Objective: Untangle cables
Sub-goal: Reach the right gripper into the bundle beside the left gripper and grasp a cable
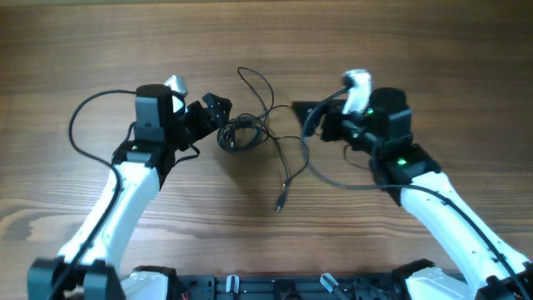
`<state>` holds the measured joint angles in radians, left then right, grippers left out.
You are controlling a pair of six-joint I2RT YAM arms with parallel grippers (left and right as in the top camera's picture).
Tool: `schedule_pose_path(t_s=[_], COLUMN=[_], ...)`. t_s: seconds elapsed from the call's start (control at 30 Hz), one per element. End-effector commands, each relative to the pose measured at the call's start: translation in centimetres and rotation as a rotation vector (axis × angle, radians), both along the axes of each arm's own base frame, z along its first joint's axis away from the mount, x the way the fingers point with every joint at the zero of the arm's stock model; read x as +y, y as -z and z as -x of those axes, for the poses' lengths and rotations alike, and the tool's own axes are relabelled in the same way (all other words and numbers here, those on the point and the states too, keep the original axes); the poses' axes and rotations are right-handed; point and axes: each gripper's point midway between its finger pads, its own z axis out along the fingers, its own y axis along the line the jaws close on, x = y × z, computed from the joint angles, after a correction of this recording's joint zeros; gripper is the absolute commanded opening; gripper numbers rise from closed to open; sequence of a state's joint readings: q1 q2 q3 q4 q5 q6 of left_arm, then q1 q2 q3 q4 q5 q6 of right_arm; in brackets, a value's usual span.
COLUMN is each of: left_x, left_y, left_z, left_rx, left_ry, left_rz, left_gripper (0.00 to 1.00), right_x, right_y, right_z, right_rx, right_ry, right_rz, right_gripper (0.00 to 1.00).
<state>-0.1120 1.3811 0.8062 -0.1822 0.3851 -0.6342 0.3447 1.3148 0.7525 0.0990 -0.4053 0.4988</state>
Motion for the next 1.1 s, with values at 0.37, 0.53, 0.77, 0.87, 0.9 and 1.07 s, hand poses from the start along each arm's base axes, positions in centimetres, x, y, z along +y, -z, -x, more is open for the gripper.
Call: schedule_pose_path(t_s=[0.37,0.53,0.77,0.87,0.9,1.07], left_x=[3.2,3.5,3.6,3.6,3.6,3.6], left_y=[2.0,2.2,1.6,1.6,1.6,1.6], left_z=[-1.1,-1.4,-2.1,-2.1,-2.1,-2.1], left_rx=[0.089,0.071,-0.083,-0.084,-0.084,-0.083], left_ry=[-0.102,-0.107,0.057,0.056,0.056,0.056], left_rz=[0.107,0.072,-0.097,-0.097,-0.096,-0.096], left_gripper=[0.90,0.96,0.99,1.00,1.00,1.00], right_x=[7.2,9.5,11.4,12.4,12.8,13.4], right_y=[0.0,3.7,12.8,14.7,15.0,16.8], right_z=[0.6,3.5,5.7,4.5,4.1,1.0], right_rx=[0.293,0.544,0.926,0.937,0.924,0.818], right_ry=[-0.117,0.021,0.333,0.352,0.343,0.375], right_rz=[-0.049,-0.118,-0.163,-0.202,-0.217,-0.272], right_gripper=[1.00,0.74,0.79,0.78,0.76,0.38])
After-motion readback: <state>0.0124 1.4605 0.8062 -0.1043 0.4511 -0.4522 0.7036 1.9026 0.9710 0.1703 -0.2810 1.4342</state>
